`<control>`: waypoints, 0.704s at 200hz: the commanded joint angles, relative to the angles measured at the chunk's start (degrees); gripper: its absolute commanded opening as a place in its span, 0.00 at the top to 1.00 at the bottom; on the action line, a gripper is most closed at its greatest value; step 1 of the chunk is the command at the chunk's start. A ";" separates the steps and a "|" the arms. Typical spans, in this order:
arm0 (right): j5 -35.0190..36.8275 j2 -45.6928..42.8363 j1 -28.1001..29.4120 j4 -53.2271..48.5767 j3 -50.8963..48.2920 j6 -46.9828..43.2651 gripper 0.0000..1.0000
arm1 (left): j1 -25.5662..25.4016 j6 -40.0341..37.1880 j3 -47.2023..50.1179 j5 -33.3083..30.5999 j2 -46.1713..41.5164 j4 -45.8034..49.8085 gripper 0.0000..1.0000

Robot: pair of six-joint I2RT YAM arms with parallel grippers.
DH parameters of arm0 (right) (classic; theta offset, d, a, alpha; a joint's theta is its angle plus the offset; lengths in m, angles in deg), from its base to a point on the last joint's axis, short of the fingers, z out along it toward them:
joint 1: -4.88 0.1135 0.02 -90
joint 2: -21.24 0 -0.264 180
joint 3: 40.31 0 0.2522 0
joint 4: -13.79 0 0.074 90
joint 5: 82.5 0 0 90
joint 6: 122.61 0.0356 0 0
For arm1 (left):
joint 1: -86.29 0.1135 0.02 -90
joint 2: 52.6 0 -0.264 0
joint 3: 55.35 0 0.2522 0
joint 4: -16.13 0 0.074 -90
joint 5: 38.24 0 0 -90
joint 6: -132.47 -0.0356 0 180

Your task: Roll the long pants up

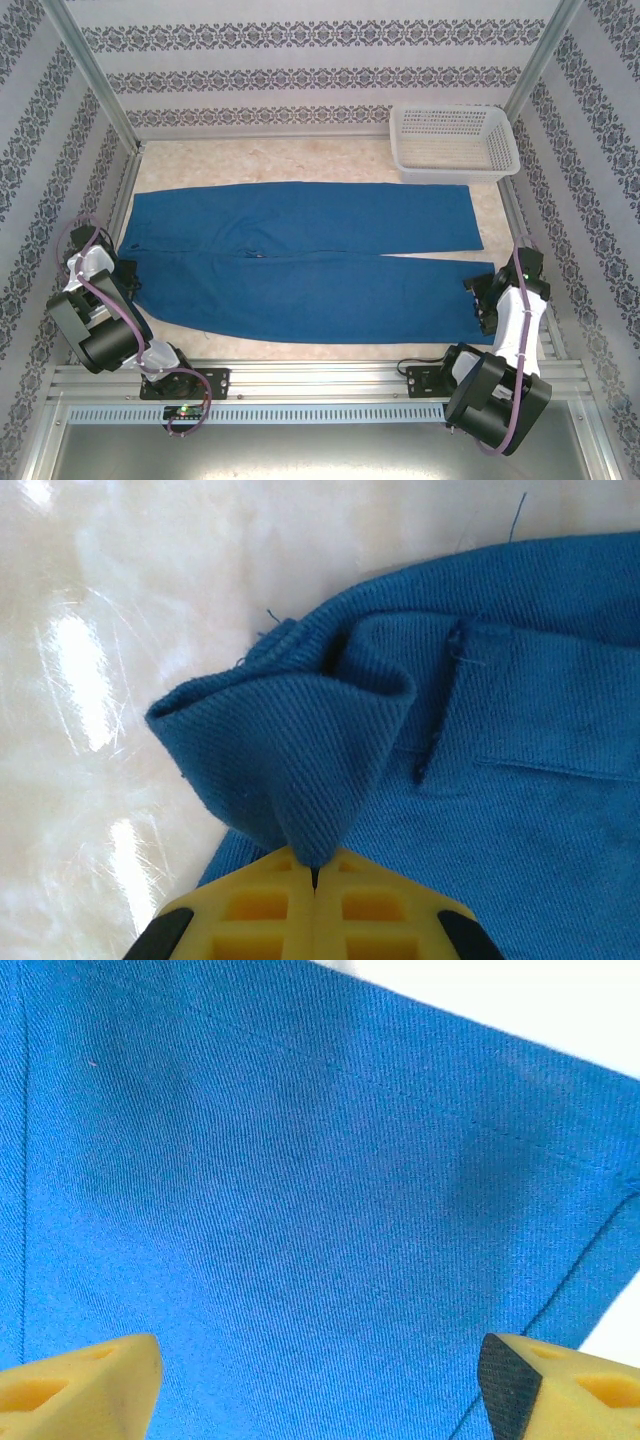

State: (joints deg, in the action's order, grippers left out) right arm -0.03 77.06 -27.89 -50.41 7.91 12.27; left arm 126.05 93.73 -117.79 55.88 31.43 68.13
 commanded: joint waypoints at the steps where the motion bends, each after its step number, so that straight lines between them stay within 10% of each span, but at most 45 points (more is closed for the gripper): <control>1: 1.81 1.48 -0.80 -3.05 2.21 -0.06 0.17 | -1.07 0.18 -1.10 1.24 -0.43 0.62 1.00; 141: 1.29 9.49 5.32 -0.09 -0.90 -0.90 0.19 | -2.50 2.13 -2.87 1.28 -2.02 2.27 1.00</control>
State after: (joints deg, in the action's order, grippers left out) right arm -2.21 84.29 -25.01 -49.73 6.99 11.18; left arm 124.20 94.32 -119.11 56.12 30.95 68.53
